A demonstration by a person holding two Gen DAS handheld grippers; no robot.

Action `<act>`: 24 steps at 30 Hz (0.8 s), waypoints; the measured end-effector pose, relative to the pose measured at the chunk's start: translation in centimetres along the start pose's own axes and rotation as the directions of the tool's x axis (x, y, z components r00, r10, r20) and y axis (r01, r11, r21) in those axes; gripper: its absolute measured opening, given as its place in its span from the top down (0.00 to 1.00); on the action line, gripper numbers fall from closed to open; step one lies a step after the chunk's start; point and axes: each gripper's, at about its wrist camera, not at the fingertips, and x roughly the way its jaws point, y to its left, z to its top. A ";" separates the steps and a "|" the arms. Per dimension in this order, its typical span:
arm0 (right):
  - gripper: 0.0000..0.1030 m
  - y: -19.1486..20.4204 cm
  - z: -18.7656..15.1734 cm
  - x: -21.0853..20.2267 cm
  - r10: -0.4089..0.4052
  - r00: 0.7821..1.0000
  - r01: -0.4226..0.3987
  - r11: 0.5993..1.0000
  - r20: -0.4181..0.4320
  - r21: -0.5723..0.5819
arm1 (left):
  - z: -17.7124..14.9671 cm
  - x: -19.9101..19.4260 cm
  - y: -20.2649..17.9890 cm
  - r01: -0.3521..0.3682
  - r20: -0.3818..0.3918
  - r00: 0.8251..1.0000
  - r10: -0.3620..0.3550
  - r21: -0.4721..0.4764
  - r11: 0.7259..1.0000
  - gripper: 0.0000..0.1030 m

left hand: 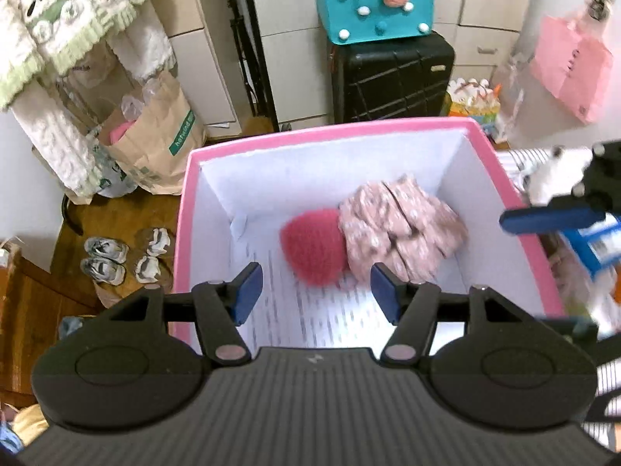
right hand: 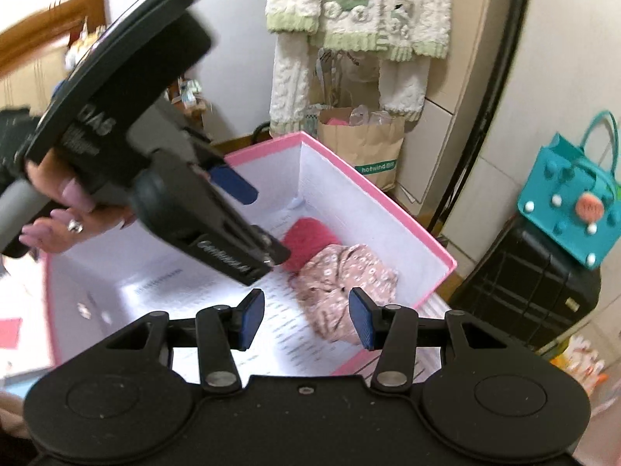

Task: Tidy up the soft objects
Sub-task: 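Open both grippers to release the ball and scrunchie, then lift away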

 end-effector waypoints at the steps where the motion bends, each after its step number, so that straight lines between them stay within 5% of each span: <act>1: 0.48 0.1 -0.3 -0.5 0.007 1.000 -0.007 1.000 0.008 0.013 | -0.4 -0.6 0.0 -0.002 0.007 1.000 0.002 0.003 1.000 0.41; 24: 0.39 4.6 -5.3 -14.3 0.085 0.983 -0.105 0.987 0.161 0.121 | -8.8 -16.6 -3.3 -0.016 0.109 0.994 -0.001 0.150 0.989 0.25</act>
